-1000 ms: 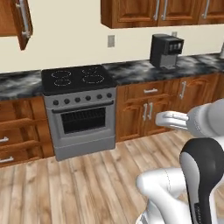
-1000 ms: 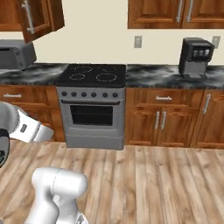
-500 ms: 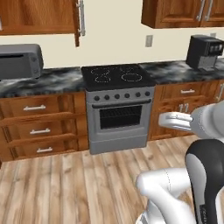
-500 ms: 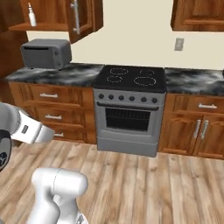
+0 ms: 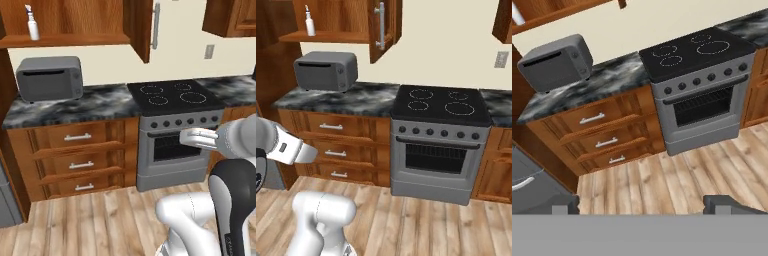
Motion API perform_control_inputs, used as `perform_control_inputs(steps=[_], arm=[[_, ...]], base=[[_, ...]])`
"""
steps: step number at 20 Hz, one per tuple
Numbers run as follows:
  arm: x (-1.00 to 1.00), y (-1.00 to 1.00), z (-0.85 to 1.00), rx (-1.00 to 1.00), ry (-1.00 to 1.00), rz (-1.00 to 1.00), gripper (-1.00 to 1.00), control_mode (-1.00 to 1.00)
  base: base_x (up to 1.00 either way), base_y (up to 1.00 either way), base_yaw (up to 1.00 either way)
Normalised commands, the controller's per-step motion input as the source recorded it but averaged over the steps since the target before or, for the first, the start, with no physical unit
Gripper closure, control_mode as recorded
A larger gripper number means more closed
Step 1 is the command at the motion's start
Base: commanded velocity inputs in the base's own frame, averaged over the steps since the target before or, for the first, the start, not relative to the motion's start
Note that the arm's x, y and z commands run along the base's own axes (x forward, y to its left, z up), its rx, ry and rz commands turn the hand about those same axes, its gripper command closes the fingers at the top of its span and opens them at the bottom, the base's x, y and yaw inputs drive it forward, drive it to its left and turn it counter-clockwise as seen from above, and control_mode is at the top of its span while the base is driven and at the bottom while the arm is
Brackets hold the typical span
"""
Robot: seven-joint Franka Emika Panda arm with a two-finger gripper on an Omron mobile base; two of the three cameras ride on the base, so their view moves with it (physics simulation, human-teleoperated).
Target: Move the cutting board and knife to the sink. Then move spray from the cabinet to the counter.
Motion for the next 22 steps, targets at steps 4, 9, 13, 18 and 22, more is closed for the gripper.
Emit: perform_control_inputs(steps=[4, 9, 13, 18, 22], arm=[[0.0, 0.0, 0.0, 0.0, 0.0, 0.0, -1.0, 1.0], [0.0, 0.0, 0.0, 0.0, 0.0, 0.0, -1.0, 1.0], [0.0, 0.0, 0.0, 0.0, 0.0, 0.0, -1.0, 1.0], [0.0, 0.0, 0.0, 0.0, 0.0, 0.0, -1.0, 1.0], [0.0, 0.0, 0.0, 0.0, 0.0, 0.0, -1.0, 1.0]], base=[[0.72, 0.77, 0.02], [0.69, 0.66, 0.01], [0.72, 0.31, 0.03], [0.68, 0.07, 0.1], [0.78, 0.14, 0.14]])
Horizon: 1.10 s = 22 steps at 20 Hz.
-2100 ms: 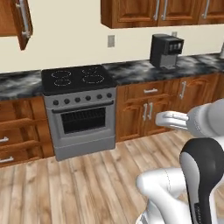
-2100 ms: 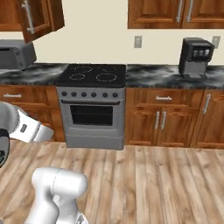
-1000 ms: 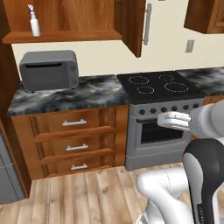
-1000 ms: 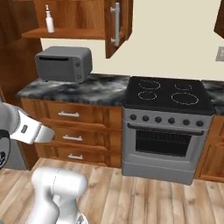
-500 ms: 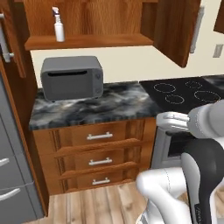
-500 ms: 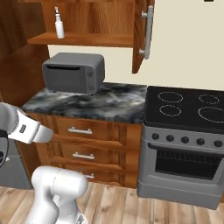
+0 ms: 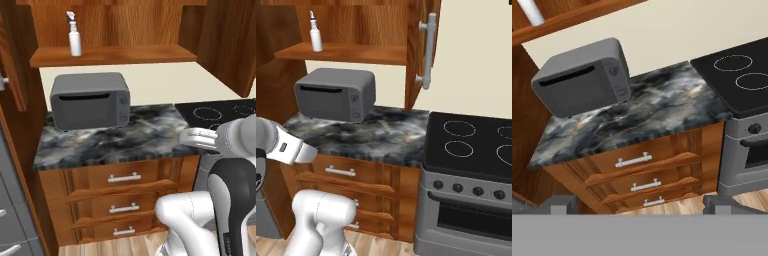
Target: Move the cutting board and knife to the sink. Then move spray from the cabinet to the counter.
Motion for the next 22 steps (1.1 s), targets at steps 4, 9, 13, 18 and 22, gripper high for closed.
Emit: perform_control_inputs(steps=[4, 9, 13, 18, 22], arm=[[0.0, 0.0, 0.0, 0.0, 0.0, 0.0, -1.0, 1.0], [0.0, 0.0, 0.0, 0.0, 0.0, 0.0, -1.0, 1.0], [0.0, 0.0, 0.0, 0.0, 0.0, 0.0, -1.0, 1.0], [0.0, 0.0, 0.0, 0.0, 0.0, 0.0, -1.0, 1.0], [0.0, 0.0, 0.0, 0.0, 0.0, 0.0, -1.0, 1.0]], base=[[0.31, 0.31, 0.11], [0.0, 0.16, 0.17], [0.0, 0.02, 0.24], [0.01, 0.05, 0.21], [0.0, 0.33, 0.17]])
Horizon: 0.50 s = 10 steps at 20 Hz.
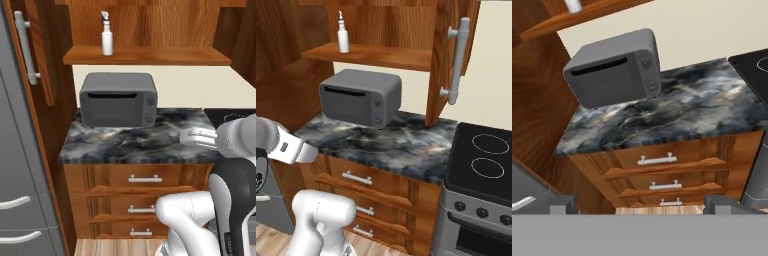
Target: Move the cutting board and knife to the sink. Then move spray from the cabinet to the counter.
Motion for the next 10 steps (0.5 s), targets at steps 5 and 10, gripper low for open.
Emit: perform_control_inputs(steps=[5, 10], arm=[[0.0, 0.0, 0.0, 0.0, 0.0, 0.0, -1.0, 1.0], [0.0, 0.0, 0.0, 0.0, 0.0, 0.0, -1.0, 1.0]], base=[[0.03, 0.37, 0.17], [0.4, 0.53, 0.09]])
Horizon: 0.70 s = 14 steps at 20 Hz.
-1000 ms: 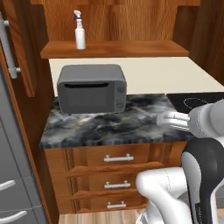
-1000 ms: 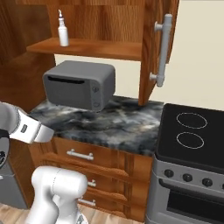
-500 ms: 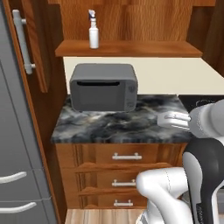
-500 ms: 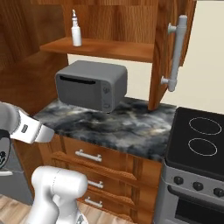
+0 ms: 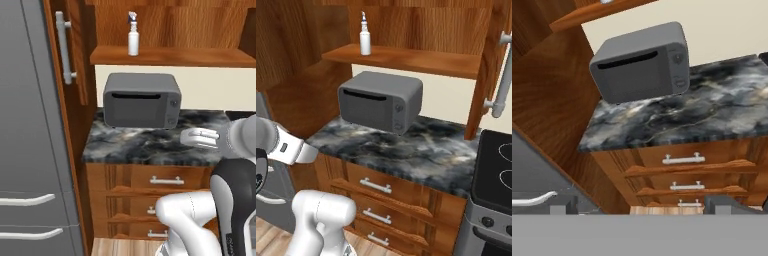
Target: Move the cutting board and knife to the sink. Then move spray from the cabinet to the counter.
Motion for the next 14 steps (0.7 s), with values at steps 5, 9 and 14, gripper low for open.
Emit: perform_control_inputs(steps=[5, 9, 14], arm=[[0.0, 0.0, 0.0, 0.0, 0.0, 0.0, -1.0, 1.0], [0.0, 0.0, 0.0, 0.0, 0.0, 0.0, -1.0, 1.0], [0.0, 0.0, 0.0, 0.0, 0.0, 0.0, -1.0, 1.0]], base=[[0.85, 0.21, 0.0], [0.71, -0.05, 0.05], [0.5, -0.1, 0.07]])
